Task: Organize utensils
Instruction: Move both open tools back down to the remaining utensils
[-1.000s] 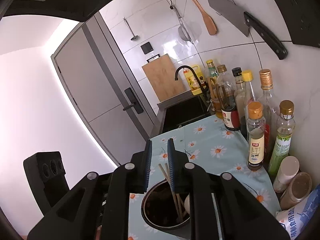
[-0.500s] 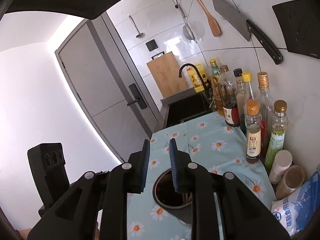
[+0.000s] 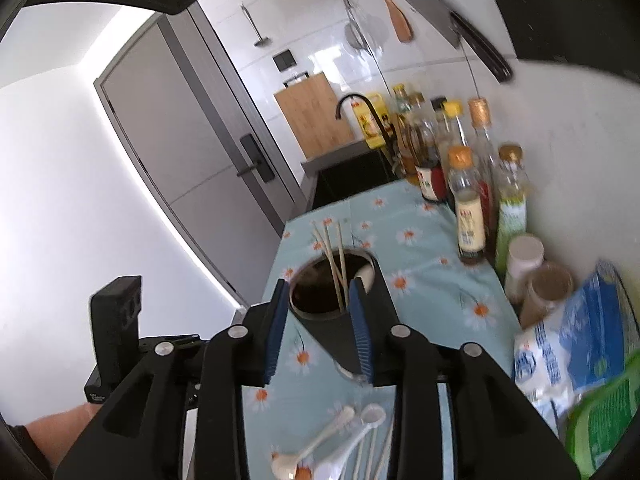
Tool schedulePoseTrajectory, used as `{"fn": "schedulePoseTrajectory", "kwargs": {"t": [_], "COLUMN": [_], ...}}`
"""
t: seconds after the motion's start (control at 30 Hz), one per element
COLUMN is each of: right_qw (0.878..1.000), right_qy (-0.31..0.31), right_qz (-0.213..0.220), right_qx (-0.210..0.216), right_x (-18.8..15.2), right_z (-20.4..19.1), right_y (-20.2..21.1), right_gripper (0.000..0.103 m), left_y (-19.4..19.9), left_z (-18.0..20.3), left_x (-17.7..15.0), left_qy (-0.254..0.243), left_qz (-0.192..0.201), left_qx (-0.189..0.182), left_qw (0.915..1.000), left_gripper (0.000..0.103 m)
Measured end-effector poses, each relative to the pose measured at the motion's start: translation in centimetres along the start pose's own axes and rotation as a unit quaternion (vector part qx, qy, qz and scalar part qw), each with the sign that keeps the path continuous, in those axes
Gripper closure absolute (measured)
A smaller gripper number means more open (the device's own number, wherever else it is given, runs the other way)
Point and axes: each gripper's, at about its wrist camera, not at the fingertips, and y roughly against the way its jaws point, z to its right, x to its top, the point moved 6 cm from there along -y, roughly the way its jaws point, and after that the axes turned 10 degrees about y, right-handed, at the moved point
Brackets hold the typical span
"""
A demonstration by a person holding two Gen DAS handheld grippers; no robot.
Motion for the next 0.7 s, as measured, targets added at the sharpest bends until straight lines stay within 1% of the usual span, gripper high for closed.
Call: {"fn": "schedulePoseTrajectory", "kwargs": {"t": [0.03, 0.1, 0.17, 0.23, 0.3, 0.37, 0.43, 0.47, 0.5, 0.53, 0.57, 0.7], "right_qw": [1.000, 1.000, 1.000, 0.999, 0.998, 0.996, 0.992, 0.991, 0.989, 0.988, 0.985, 0.981], "right_qy": [-0.003, -0.005, -0.013, -0.030, -0.043, -0.061, -0.082, -0.087, -0.097, -0.106, -0.120, -0.137], "right_qz": [-0.008, -0.017, -0.025, -0.037, -0.053, -0.068, -0.092, -0.098, -0.107, -0.114, -0.119, -0.132], "right_qx": [-0.001, -0.004, -0.014, -0.010, -0.008, -0.003, 0.011, 0.011, 0.013, 0.018, 0.027, 0.041], "right_x": [-0.7, -1.9, -3.0, -4.3, -5.8, -7.6, -10.1, -10.8, -11.8, -12.6, -13.5, -15.3], "right_z": [0.1, 0.4, 1.1, 1.8, 2.4, 2.8, 3.0, 3.1, 3.3, 3.3, 3.5, 3.6], "right_y": [0.1, 0.4, 0.6, 0.5, 0.4, 0.1, -0.4, -0.5, -0.7, -0.9, -1.0, -1.1], "right_gripper": [0.067, 0.067, 0.067, 0.067, 0.067, 0.067, 0.067, 0.067, 0.067, 0.067, 0.067, 0.067], "left_y": [-0.4, -1.4, -2.2, -2.9, -3.9, -4.9, -5.6, -6.0, -6.7, -7.0, -7.5, -9.0], "left_z": [0.1, -0.1, 0.0, 0.0, 0.3, 0.4, 0.3, 0.3, 0.1, 0.0, -0.1, -0.6], "left_x": [-0.7, -2.1, -3.5, -4.6, -5.8, -7.1, -8.3, -8.8, -9.5, -9.9, -10.4, -11.1], "left_qy": [-0.002, -0.004, 0.001, -0.003, -0.005, -0.006, -0.008, -0.007, -0.006, -0.006, -0.006, 0.009], "left_qz": [-0.015, -0.041, -0.067, -0.088, -0.118, -0.152, -0.174, -0.186, -0.206, -0.215, -0.233, -0.266], "left_qx": [0.001, 0.010, 0.006, 0.012, 0.012, 0.019, 0.029, 0.032, 0.039, 0.044, 0.049, 0.070], "left_qw": [0.9999, 0.9991, 0.9977, 0.9960, 0.9929, 0.9883, 0.9843, 0.9820, 0.9778, 0.9755, 0.9712, 0.9615], "left_gripper": [0.079, 0.075, 0.075, 0.075, 0.075, 0.075, 0.075, 0.075, 0.075, 0.075, 0.075, 0.075]}}
